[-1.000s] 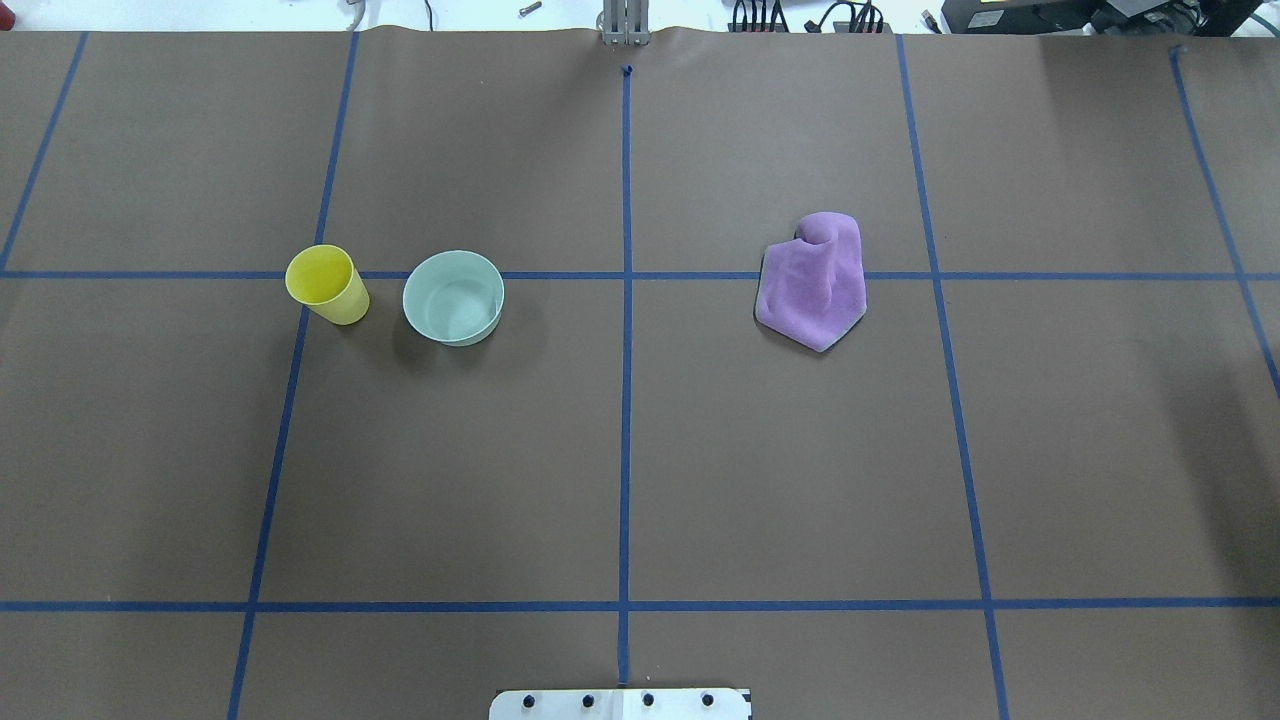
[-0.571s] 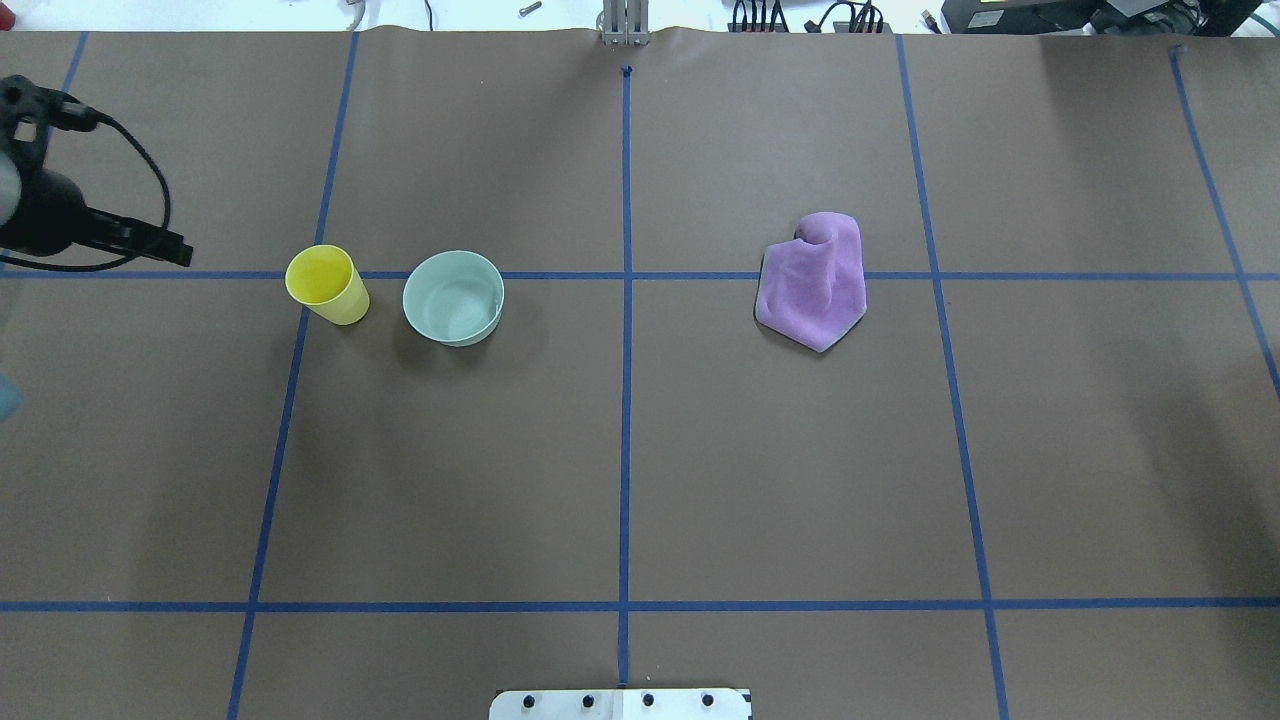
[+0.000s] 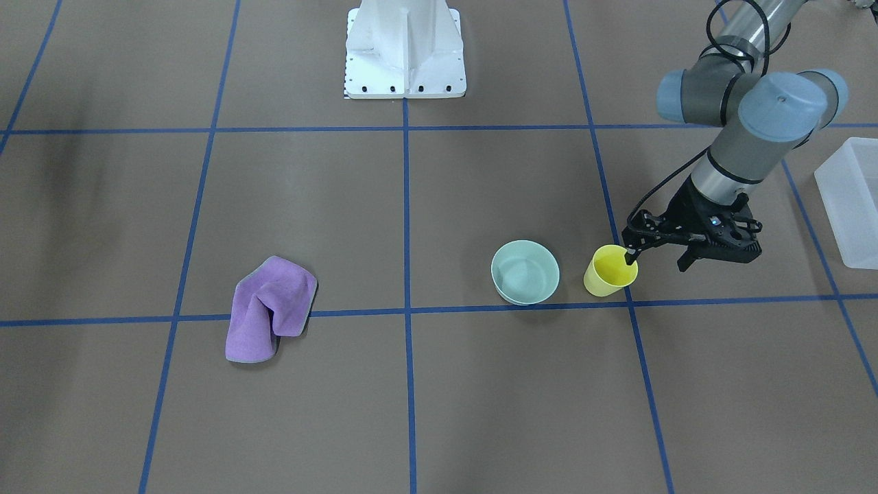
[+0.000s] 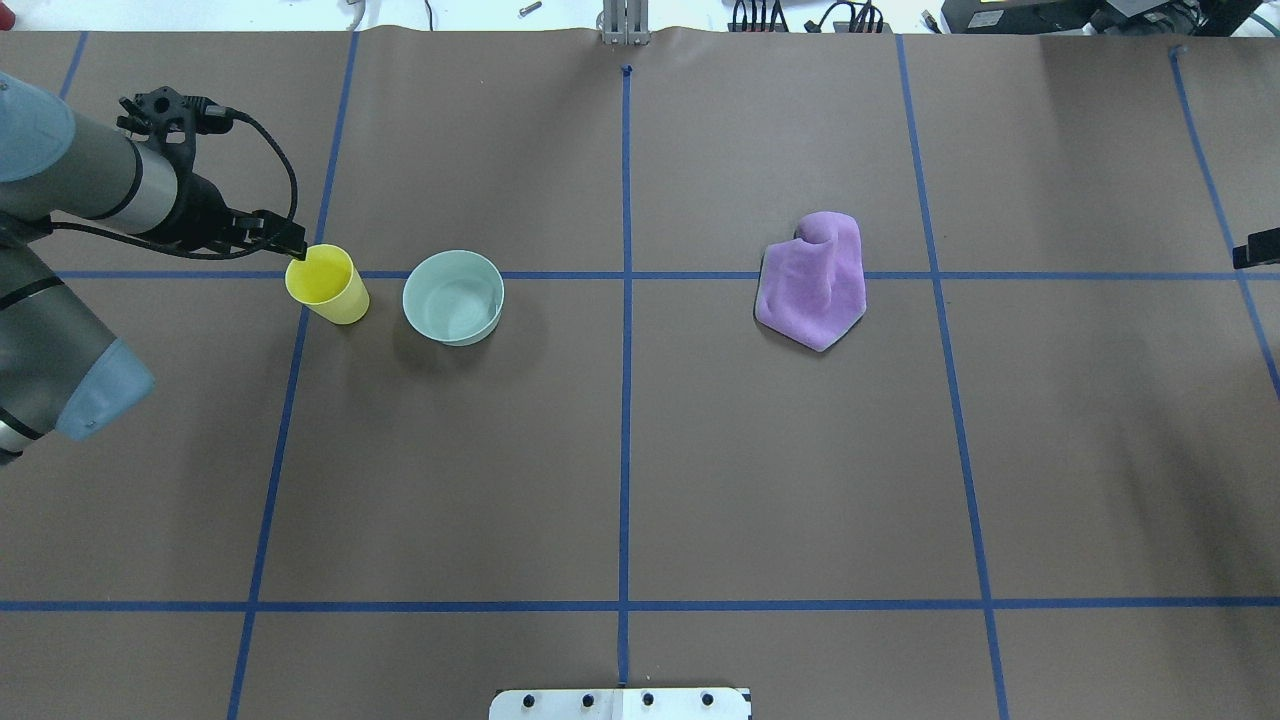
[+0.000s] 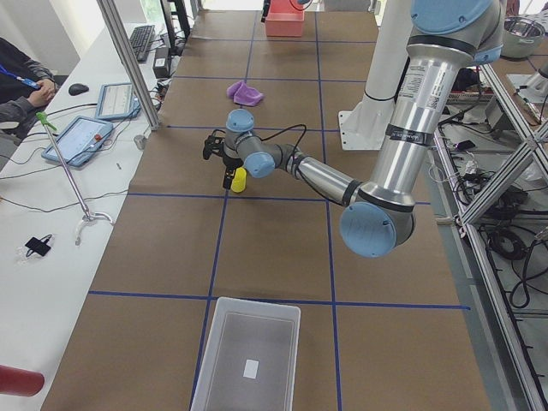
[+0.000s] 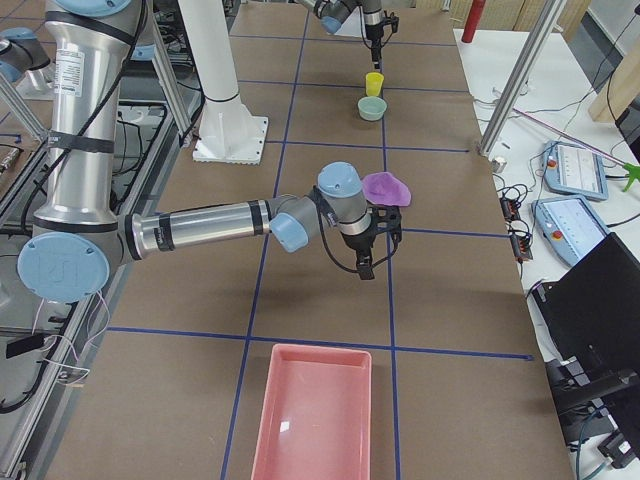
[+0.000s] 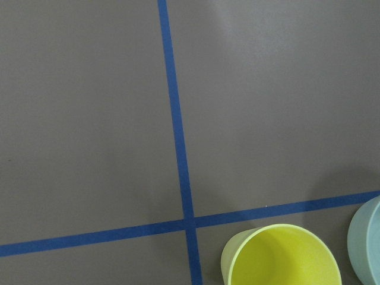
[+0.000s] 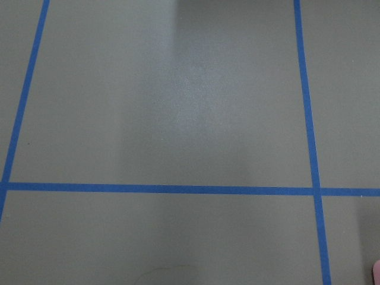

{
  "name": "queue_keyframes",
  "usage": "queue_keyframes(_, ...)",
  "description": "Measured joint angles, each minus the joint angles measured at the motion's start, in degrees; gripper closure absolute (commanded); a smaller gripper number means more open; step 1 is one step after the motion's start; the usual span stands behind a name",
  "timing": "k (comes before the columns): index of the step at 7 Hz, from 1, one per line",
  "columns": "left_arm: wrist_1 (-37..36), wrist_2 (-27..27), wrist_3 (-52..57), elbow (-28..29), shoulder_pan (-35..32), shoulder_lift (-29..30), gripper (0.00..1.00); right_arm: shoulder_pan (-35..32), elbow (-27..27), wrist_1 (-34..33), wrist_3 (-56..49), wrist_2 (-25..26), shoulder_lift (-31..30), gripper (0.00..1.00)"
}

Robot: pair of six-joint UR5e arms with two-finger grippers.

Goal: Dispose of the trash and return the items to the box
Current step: 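Reach the left gripper to the yellow cup and grasp its rim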

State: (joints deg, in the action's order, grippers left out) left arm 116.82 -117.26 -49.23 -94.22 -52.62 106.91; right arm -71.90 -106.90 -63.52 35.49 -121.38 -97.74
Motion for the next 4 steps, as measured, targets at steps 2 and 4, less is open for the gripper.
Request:
queue_keyframes(2, 0.3, 1.9, -1.7, 1.5, 2.6, 1.1, 0.66, 0.5, 0.0, 0.0, 0.4, 0.5, 0.0, 0.00)
queue_keyframes(4, 0.7, 5.1, -3.2, 1.7, 5.8, 1.3, 1.00, 0.6, 0.1, 0.1, 0.5, 0.6, 0.0, 0.00)
